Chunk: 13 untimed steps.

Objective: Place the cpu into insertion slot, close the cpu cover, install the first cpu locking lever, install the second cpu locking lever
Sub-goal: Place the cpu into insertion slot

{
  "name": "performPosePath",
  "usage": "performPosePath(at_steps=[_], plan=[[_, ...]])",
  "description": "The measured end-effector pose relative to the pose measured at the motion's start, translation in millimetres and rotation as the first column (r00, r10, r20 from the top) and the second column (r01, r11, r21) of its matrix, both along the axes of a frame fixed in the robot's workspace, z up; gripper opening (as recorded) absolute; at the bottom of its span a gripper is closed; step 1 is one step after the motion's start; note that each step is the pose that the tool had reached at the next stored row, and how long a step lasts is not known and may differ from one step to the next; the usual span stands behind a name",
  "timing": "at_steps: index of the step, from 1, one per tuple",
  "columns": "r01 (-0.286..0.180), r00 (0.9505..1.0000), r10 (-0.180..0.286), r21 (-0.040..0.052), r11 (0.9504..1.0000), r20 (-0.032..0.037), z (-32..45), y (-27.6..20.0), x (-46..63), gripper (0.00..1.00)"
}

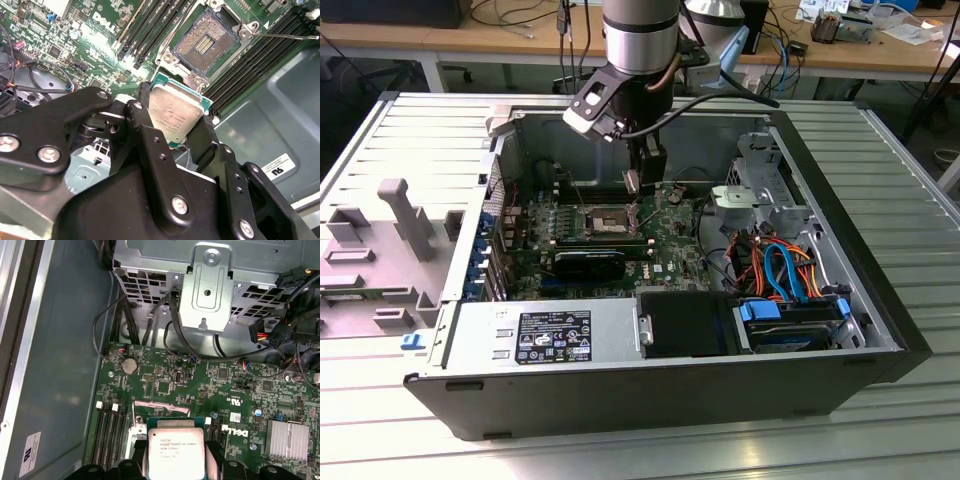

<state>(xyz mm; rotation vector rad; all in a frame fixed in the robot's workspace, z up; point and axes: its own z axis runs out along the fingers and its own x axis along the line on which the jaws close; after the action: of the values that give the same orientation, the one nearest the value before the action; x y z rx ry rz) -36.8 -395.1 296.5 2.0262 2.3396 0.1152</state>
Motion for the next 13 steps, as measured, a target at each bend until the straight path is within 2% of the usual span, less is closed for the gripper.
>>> performPosePath(at_steps=[13], plan=[[0.026, 0.9996, -0.026, 0.0, 0.9996, 0.0, -0.7, 0.0, 0.0, 0.54]])
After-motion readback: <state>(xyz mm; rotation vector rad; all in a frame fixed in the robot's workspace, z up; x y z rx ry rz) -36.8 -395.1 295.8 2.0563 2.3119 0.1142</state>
